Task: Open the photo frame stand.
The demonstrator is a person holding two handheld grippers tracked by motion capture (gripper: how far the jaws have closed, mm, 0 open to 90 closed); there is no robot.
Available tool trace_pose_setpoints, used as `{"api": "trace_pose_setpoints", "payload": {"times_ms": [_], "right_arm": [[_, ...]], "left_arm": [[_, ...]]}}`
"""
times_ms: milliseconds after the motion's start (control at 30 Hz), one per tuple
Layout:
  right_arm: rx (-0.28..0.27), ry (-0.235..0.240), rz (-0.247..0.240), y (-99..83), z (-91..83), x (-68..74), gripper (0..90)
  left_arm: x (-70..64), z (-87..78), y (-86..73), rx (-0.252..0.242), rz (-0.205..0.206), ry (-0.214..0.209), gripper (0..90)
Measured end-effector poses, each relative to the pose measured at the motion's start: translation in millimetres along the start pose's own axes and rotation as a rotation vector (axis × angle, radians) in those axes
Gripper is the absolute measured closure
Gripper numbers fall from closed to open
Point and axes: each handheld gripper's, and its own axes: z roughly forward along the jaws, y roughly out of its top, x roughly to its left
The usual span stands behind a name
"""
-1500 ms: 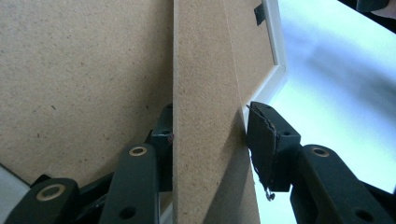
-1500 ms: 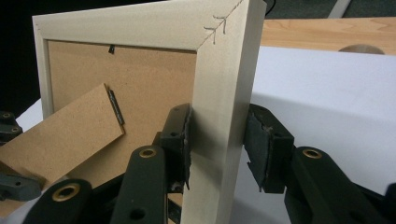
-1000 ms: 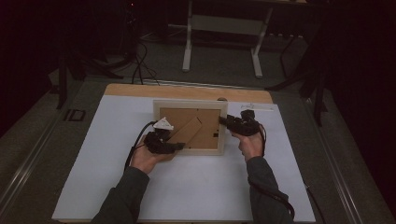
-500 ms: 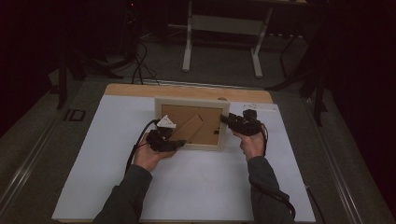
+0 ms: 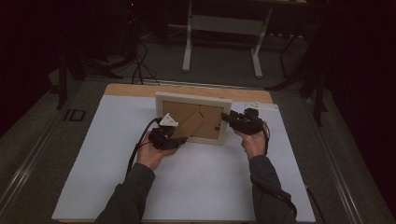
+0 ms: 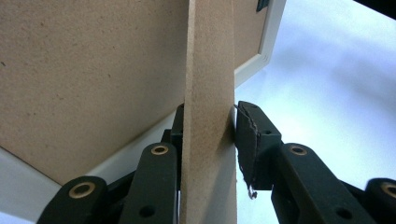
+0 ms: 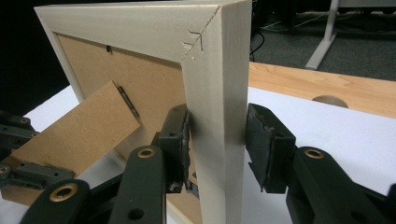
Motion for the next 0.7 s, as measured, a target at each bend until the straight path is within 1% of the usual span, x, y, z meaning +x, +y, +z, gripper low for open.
{"api": "trace_pose_setpoints", "payload": {"times_ms": [233,367,533,700], "right_arm": [[-0.012,0.001,-0.008,3.0,0.1,3.5,58.9],[-0.011,-0.002,-0.018,2.9,1.3,4.8,58.7],[-0.014,-0.007,-0.029,4.2,2.4,7.4,57.9],[-0.018,-0.015,-0.054,7.4,3.6,12.4,56.4]], "left_arm": [[-2.1,2.1,0.4,-0.008,0.01,0.026,72.2],[-5.4,2.7,1.5,-0.01,0.024,0.039,72.7],[-7.1,5.0,2.2,-0.017,0.021,0.041,73.5],[-11.7,7.6,3.0,-0.02,0.032,0.041,74.0]]}}
